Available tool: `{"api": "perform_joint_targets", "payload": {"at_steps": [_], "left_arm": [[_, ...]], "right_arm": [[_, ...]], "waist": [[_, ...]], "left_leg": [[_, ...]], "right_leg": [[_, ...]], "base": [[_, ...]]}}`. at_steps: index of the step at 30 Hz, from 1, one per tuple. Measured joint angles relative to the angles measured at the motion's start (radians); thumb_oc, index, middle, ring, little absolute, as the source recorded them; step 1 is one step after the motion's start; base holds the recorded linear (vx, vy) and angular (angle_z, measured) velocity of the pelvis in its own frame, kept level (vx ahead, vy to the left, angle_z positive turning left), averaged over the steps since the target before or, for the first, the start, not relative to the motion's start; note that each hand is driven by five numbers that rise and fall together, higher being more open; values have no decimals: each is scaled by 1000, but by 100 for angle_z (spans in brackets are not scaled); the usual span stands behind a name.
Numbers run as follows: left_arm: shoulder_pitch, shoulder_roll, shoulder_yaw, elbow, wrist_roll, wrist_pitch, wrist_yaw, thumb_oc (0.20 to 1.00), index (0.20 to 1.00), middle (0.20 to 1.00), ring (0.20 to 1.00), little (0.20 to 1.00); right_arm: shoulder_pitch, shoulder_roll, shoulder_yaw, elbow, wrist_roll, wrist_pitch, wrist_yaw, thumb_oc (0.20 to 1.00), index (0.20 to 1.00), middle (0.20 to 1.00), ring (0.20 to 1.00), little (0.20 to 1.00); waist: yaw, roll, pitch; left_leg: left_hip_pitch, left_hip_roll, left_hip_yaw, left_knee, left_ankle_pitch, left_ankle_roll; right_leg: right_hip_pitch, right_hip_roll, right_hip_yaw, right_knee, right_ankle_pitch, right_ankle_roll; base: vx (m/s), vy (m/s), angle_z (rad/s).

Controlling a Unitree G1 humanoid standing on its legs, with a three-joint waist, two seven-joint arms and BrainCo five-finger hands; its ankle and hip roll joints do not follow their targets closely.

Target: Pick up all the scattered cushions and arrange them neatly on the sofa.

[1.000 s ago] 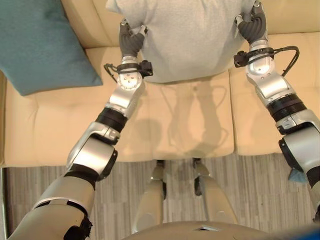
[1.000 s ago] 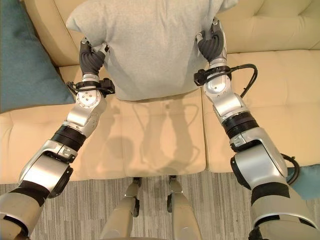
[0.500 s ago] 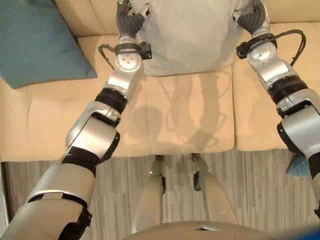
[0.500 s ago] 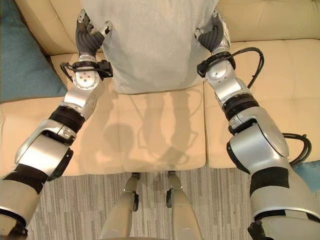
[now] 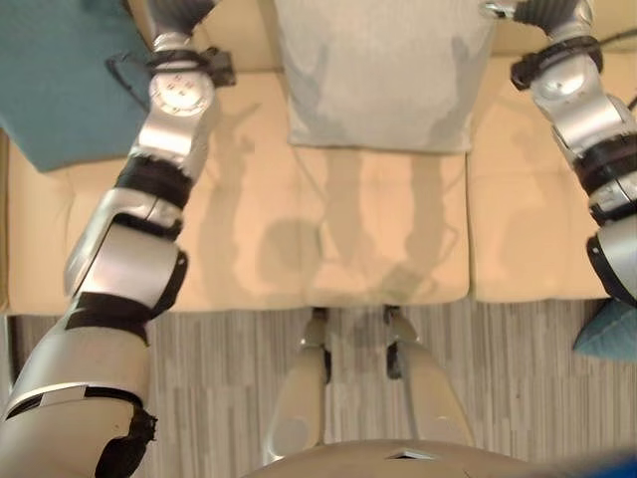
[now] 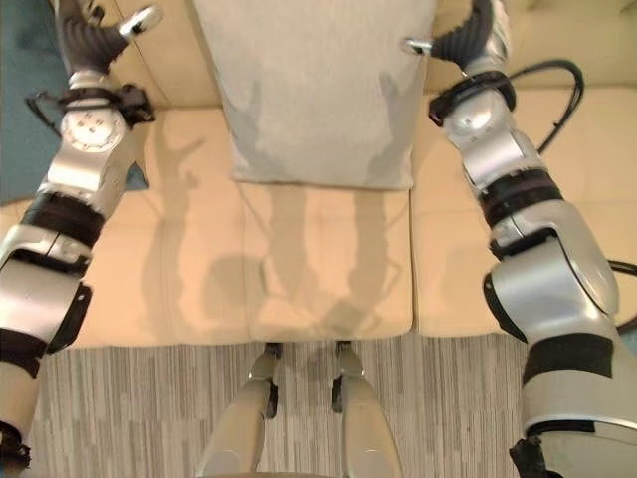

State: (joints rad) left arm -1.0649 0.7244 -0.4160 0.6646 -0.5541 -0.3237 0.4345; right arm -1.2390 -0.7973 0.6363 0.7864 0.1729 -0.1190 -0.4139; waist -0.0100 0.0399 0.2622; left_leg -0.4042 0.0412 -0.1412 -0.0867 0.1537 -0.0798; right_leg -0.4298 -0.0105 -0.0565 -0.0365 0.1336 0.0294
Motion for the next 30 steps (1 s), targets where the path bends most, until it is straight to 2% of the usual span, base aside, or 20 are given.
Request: {"api": "perform_joint_targets", "payload": {"at_steps": [2,4,5,6,8,10,12,13,14,15,17,19,23,26,30], "left_arm": [[213,36,43,-206,28,-10,-26,1000,1000,1000,1000,1000],[445,36,138,-401,61,-16,-59,1000,1000,1000,1000,1000],[512,31,151,-424,70,-16,-68,1000,1000,1000,1000,1000],[590,22,179,-439,73,-15,-89,1000,1000,1000,1000,1000],[781,-67,248,-450,72,-12,-133,1000,1000,1000,1000,1000],[888,-121,263,-452,72,-8,-182,1000,1000,1000,1000,1000],[1022,-207,297,-446,72,-5,-244,1000,1000,1000,1000,1000],[1084,-247,296,-425,71,20,-262,1000,1000,1000,1000,1000],[1097,-248,286,-407,72,30,-279,1000,1000,1000,1000,1000],[1143,-277,299,-329,78,32,-313,1000,1000,1000,1000,1000],[1152,-345,292,-154,77,63,-327,1000,1000,1000,1000,1000],[1164,-350,271,-96,114,78,-337,1000,1000,1000,1000,1000],[1155,-411,257,181,226,109,-346,1000,1000,1000,1000,1000],[1153,-468,262,329,256,127,-349,1000,1000,1000,1000,1000],[1141,-491,261,476,296,154,-352,1000,1000,1000,1000,1000]], "right_arm": [[200,-101,-41,-167,0,-34,54,1000,1000,1000,1000,1000],[440,-111,-209,-299,-1,-50,100,1000,1000,1000,1000,1000],[511,-102,-240,-308,-1,-51,111,1000,1000,1000,1000,1000],[583,-60,-299,-310,-2,-51,135,1000,1000,1000,1000,1000],[778,40,-418,-337,-2,-52,175,1000,1000,1000,1000,1000],[902,72,-458,-377,-3,-53,208,1000,1000,1000,1000,1000],[1041,179,-551,-384,-9,-83,238,1000,1000,1000,1000,1000],[1099,205,-550,-361,-10,-69,255,1000,1000,1000,1000,1000],[1120,197,-541,-353,-14,-66,265,1000,1000,1000,1000,1000],[1167,241,-573,-295,-20,-85,286,1000,1000,1000,1000,1000],[1200,267,-544,-181,-24,-75,299,1000,1000,1000,1000,1000],[1205,278,-525,-140,-39,-77,309,1000,1000,1000,1000,1000],[1214,334,-485,27,-42,-72,324,1000,1000,1000,1000,1000],[1256,367,-483,128,-42,-70,328,1000,1000,1000,1000,1000],[1264,386,-448,273,-44,-52,331,1000,1000,1000,1000,1000]], "waist": [[-3,-5,-6],[2,-20,-15],[5,-24,-17],[4,-29,-33],[4,-29,-46],[3,-28,-47],[-1,-29,-65],[-2,-25,-74],[-2,-21,-85],[-3,-15,-120],[-6,-1,-166],[-15,1,-172],[-29,1,-193],[-32,3,-208],[-31,-2,-211]], "left_leg": [[57,-5,-3,-2,-3,-3],[96,-7,-3,-3,-19,-16],[110,-7,-3,-3,-19,-16],[113,-7,0,-3,-25,-19],[143,-7,13,-3,-39,-13],[176,-10,19,-4,-45,-12],[216,-9,24,-5,-60,-9],[239,-9,24,-4,-68,-9],[238,-8,24,-5,-76,-12],[242,-4,24,-5,-77,-11],[266,-3,24,-5,-81,-7],[274,1,24,-4,-80,-3],[319,10,25,-4,-81,-3],[334,17,21,-4,-82,-5],[356,27,24,14,-91,-15]], "right_leg": [[69,-7,-12,-11,-19,23],[119,-8,-7,-27,-36,18],[134,-8,-7,-28,-37,17],[136,-7,-5,-28,-40,17],[165,-8,2,-33,-38,13],[203,-11,5,-46,-40,17],[243,-11,6,-54,-46,17],[265,-10,13,-53,-52,11],[264,-9,14,-53,-52,11],[268,-6,13,-53,-52,10],[294,-4,12,-54,-62,8],[301,-1,12,-54,-61,5],[347,9,12,-58,-69,-2],[363,17,11,-58,-71,-7],[392,26,10,-58,-78,-23]], "base": [[81,2,21],[64,-2,15],[79,11,6],[81,0,-4],[97,-11,-11],[64,-21,-7],[38,-16,-6],[39,-34,-6],[15,-60,-3],[9,-51,-2],[-12,-29,1],[-17,-42,0],[-35,-57,0],[-83,-62,3],[-87,-10,-3]]}}
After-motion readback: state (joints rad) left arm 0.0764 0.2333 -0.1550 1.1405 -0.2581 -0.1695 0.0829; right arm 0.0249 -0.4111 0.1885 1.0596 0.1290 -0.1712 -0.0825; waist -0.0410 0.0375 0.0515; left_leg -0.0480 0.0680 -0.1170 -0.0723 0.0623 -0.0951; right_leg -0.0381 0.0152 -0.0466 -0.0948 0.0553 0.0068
